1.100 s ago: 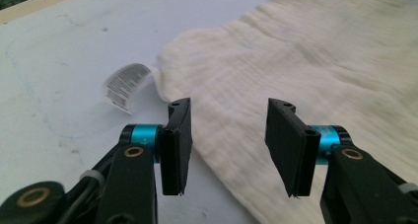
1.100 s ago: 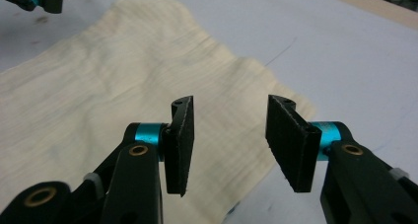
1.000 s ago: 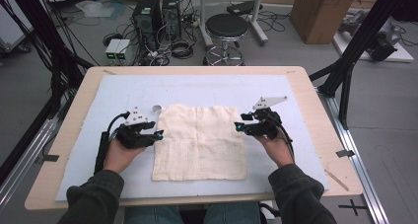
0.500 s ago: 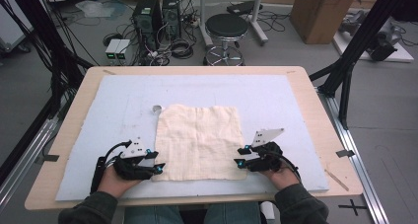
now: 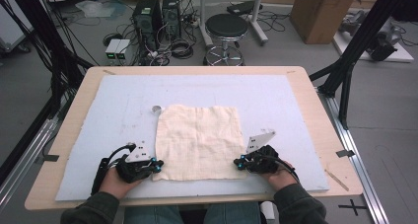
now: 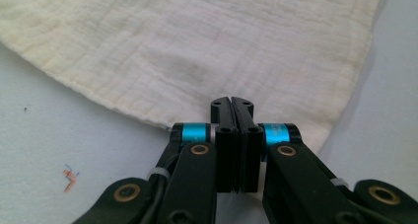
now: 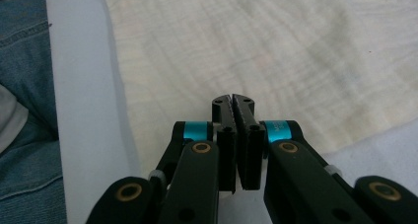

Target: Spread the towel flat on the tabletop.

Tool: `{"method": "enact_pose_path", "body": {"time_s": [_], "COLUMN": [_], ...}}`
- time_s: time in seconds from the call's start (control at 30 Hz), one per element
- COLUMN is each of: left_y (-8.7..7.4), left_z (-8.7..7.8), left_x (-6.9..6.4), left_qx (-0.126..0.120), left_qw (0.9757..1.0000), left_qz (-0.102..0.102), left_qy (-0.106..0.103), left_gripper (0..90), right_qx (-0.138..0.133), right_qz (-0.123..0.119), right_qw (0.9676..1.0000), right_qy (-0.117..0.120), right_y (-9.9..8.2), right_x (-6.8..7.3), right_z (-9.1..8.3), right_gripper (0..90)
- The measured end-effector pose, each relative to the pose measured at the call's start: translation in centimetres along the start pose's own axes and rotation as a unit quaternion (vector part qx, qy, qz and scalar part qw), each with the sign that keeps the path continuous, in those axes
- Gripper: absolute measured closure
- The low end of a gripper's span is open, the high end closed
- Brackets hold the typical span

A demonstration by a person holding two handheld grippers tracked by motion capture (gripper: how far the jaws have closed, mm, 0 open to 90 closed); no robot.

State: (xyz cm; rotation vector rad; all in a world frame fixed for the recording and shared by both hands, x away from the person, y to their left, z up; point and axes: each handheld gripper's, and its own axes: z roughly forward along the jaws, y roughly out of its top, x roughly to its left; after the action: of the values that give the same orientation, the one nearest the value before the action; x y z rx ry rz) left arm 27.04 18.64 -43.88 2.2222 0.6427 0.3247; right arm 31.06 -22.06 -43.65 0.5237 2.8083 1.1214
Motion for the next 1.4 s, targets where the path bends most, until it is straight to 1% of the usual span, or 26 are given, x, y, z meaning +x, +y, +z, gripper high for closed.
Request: {"method": "enact_pose_path", "body": {"time_s": [0.13,0.17,0.23,0.27,0.33,0.43,0.5,0.53,0.57,0.6,0.63,0.7,0.73,0.8,0.83,0.9,0.97,1.07,1.13,1.17,1.2,1.23,1.27,1.3,1.37,1.4], "left_y": [0.0,0.0,-0.2,-0.3,-0.4,-0.7,-0.7,-0.7,-0.6,-0.6,-0.5,-0.1,0.1,0.6,0.9,1.7,2.6,4.1,4.9,5.1,5.3,5.4,5.5,5.4,5.0,4.8], "left_z": [-0.9,-1.1,-1.6,-1.7,-2.0,-2.1,-2.2,-2.2,-2.2,-2.3,-2.4,-2.4,-2.3,-2.0,-1.8,-1.3,-0.8,0.2,1.2,1.8,2.3,3.0,3.6,4.1,4.9,5.2], "left_x": [-0.1,-0.1,-0.2,-0.3,-0.6,-1.1,-1.3,-1.3,-1.1,-0.9,-0.6,0.1,0.6,1.8,2.5,3.9,5.3,7.4,8.7,9.3,9.9,10.4,10.8,11.2,11.9,12.2], "left_qx": [-0.017,-0.019,-0.021,-0.026,-0.024,-0.022,-0.018,-0.018,-0.02,-0.024,-0.029,-0.033,-0.033,-0.043,-0.05,-0.059,-0.059,-0.064,-0.06,-0.066,-0.056,-0.049,-0.041,-0.039,-0.029,-0.03], "left_qw": [0.9998,0.9998,0.9998,0.9997,0.9997,0.9997,0.9997,0.9998,0.9997,0.9996,0.9994,0.9989,0.9985,0.9964,0.9948,0.9913,0.9889,0.9848,0.9838,0.9815,0.9815,0.9812,0.981,0.9798,0.9775,0.9755], "left_qz": [-0.005,-0.002,-0.001,-0.005,-0.002,0.004,0.008,0.002,-0.007,-0.012,-0.018,-0.031,-0.038,-0.065,-0.077,-0.097,-0.102,-0.114,-0.121,-0.135,-0.14,-0.142,-0.143,-0.147,-0.16,-0.17], "left_qy": [-0.001,0.001,0.0,-0.002,-0.003,-0.014,-0.015,-0.011,-0.009,-0.009,-0.003,0.013,0.019,0.034,0.043,0.067,0.091,0.114,0.118,0.119,0.118,0.12,0.125,0.13,0.134,0.137], "left_gripper": [88.5,88.5,88.5,88.5,88.5,88.5,87.2,81.4,71.5,66.2,64.6,59.4,56.9,55.8,54.8,54.7,56.1,60.3,62.7,62.8,62.7,62.7,62.7,62.5,62.1,60.3], "right_qx": [-0.01,-0.014,-0.02,-0.021,-0.025,-0.025,-0.024,-0.023,-0.024,-0.026,-0.031,-0.041,-0.046,-0.056,-0.061,-0.074,-0.083,-0.088,-0.089,-0.091,-0.091,-0.087,-0.086,-0.08,-0.066,-0.06], "right_qz": [-0.001,-0.002,-0.007,-0.007,-0.008,-0.006,-0.005,-0.004,-0.002,0.006,0.005,0.015,0.017,0.025,0.026,0.037,0.052,0.061,0.073,0.078,0.089,0.091,0.1,0.113,0.125,0.133], "right_qw": [0.9999,0.9998,0.9996,0.9996,0.9995,0.9994,0.9992,0.9992,0.9991,0.9988,0.9988,0.9986,0.9986,0.9981,0.9977,0.9962,0.9941,0.9913,0.9899,0.9887,0.9875,0.9871,0.9858,0.9846,0.9825,0.9814], "right_qy": [0.013,0.017,0.019,0.018,0.017,0.023,0.033,0.032,0.035,0.04,0.036,0.03,0.02,0.001,-0.014,-0.027,-0.047,-0.076,-0.082,-0.089,-0.092,-0.098,-0.104,-0.107,-0.122,-0.124], "right_y": [0.1,0.1,0.3,0.3,0.3,0.1,0.0,-0.1,-0.1,-0.1,-0.1,0.1,0.3,0.9,1.3,2.1,2.9,4.2,5.0,5.4,5.7,6.0,6.2,6.3,6.2,6.1], "right_x": [0.3,0.4,0.8,1.0,1.2,1.6,1.8,1.9,1.9,1.9,1.8,1.4,1.2,0.4,-0.1,-1.5,-3.1,-5.6,-7.3,-8.2,-9.0,-9.9,-10.6,-11.3,-12.5,-13.0], "right_z": [-0.4,-0.6,-1.0,-1.2,-1.6,-2.0,-2.0,-2.0,-2.0,-2.1,-2.1,-2.4,-2.5,-2.7,-2.9,-2.9,-2.9,-2.6,-2.1,-1.9,-1.5,-1.1,-0.6,-0.1,0.9,1.3], "right_gripper": [89.1,89.1,89.1,89.1,89.1,89.0,88.5,87.1,83.1,79.8,74.7,69.8,66.1,63.4,62.0,61.2,60.0,59.9,60.0,60.3,60.4,60.8,61.6,61.6,61.6,61.7]}}
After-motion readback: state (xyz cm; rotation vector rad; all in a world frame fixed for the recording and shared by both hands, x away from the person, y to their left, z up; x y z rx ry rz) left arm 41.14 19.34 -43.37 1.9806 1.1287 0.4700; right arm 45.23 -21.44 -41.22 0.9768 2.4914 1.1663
